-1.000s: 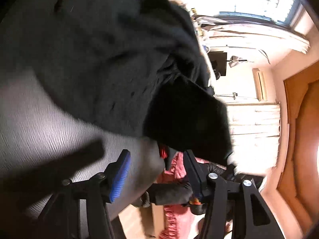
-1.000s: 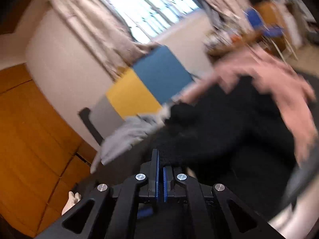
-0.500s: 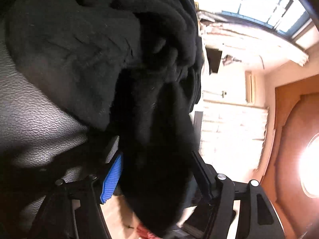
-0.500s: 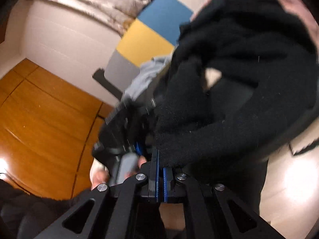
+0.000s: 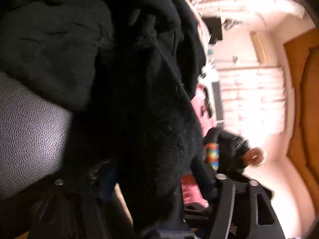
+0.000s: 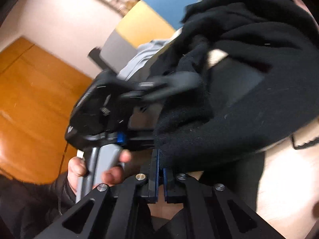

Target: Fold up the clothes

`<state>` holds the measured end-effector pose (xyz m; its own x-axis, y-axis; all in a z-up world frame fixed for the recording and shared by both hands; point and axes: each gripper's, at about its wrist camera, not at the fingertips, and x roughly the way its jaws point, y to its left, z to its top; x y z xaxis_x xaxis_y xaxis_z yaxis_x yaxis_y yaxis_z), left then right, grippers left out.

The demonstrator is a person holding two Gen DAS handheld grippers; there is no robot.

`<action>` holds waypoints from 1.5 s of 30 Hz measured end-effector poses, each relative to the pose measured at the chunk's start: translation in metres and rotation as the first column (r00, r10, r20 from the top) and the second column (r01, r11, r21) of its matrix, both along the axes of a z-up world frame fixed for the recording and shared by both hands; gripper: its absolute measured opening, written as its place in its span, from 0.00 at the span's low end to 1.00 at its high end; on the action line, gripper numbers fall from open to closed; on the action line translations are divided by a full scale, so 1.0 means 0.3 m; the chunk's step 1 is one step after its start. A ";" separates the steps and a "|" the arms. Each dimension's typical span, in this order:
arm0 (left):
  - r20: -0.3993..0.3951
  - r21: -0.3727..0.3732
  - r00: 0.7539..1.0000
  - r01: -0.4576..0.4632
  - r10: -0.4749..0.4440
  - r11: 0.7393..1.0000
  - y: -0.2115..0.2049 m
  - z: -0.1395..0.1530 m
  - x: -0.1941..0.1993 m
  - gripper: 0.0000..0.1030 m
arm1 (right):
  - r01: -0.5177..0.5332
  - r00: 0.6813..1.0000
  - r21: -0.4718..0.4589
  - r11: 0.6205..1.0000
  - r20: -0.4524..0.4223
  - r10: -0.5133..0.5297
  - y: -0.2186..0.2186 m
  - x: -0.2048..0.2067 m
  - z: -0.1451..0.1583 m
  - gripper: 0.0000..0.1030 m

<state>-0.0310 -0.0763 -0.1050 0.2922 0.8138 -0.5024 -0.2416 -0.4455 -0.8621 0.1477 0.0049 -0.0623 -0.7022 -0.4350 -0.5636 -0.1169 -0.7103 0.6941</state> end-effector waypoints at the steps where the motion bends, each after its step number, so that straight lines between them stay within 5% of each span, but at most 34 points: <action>1: -0.006 -0.035 1.000 0.004 -0.004 0.999 0.000 -0.013 0.002 0.22 | -0.016 1.000 -0.002 1.000 0.001 0.016 -0.018 -0.008 -0.007 0.05; 3: -0.008 -0.077 1.000 -0.017 0.017 0.997 -0.034 -0.035 -0.011 0.09 | -0.046 0.999 0.012 0.999 0.021 0.046 -0.034 -0.007 -0.020 0.13; 6: -0.081 -0.116 0.996 -0.057 0.048 0.992 -0.133 -0.020 -0.029 0.09 | -0.056 0.998 -0.032 0.998 0.030 0.056 -0.019 0.006 -0.028 0.49; 9: -0.175 -0.151 0.977 -0.150 0.123 0.977 -0.322 0.012 -0.041 0.09 | -0.072 0.997 -0.003 0.997 0.024 0.072 -0.008 0.019 -0.003 0.50; 11: -0.211 -0.163 0.958 -0.232 0.196 0.959 -0.451 0.033 -0.066 0.08 | -0.049 0.998 0.024 0.999 0.031 0.048 0.008 0.017 0.007 0.60; 15: -0.314 -0.180 0.887 -0.405 0.338 0.896 -0.693 0.109 -0.105 0.07 | 0.031 0.997 0.091 0.995 0.067 -0.037 0.041 -0.033 0.006 0.60; 18: -0.400 -0.226 0.804 -0.552 0.440 0.803 -0.941 0.175 -0.202 0.07 | 0.095 0.986 0.188 0.978 0.116 -0.118 0.062 -0.061 0.010 0.60; 22: -0.517 -0.265 0.662 -0.727 0.543 0.634 -1.279 0.265 -0.348 0.11 | 0.103 0.981 0.307 0.946 0.123 -0.147 0.065 -0.113 0.032 0.60; 24: -0.552 -0.293 0.611 -0.779 0.567 0.554 -1.378 0.307 -0.393 0.18 | 0.085 0.983 0.370 0.925 0.122 -0.139 0.058 -0.135 0.045 0.60; 27: -0.561 -0.245 0.540 -0.833 0.627 0.497 -1.450 0.358 -0.382 0.22 | 0.040 0.984 0.452 0.891 0.139 -0.115 0.030 -0.170 0.052 0.60; 28: -0.554 -0.238 0.546 -0.828 0.629 0.509 -1.445 0.357 -0.371 0.24 | 0.025 0.985 0.469 0.883 0.141 -0.102 0.015 -0.182 0.053 0.60; 34: -0.483 -0.218 0.670 -0.716 0.564 0.664 -1.330 0.300 -0.287 0.27 | -0.142 0.989 0.534 0.834 0.118 0.093 -0.139 -0.275 0.050 0.60; 39: -0.426 -0.189 0.761 -0.604 0.489 0.774 -1.235 0.253 -0.218 0.27 | -0.314 0.949 0.670 0.673 0.205 0.240 -0.276 -0.318 -0.018 0.58; 42: -0.393 -0.167 0.809 -0.530 0.436 0.832 -1.178 0.224 -0.176 0.27 | -0.298 0.954 0.673 0.677 0.212 0.210 -0.258 -0.336 -0.036 0.54; 45: -0.366 -0.168 0.877 -0.391 0.310 0.905 -1.013 0.181 -0.134 0.27 | -0.275 0.961 0.615 0.739 0.205 0.187 -0.236 -0.330 -0.034 0.54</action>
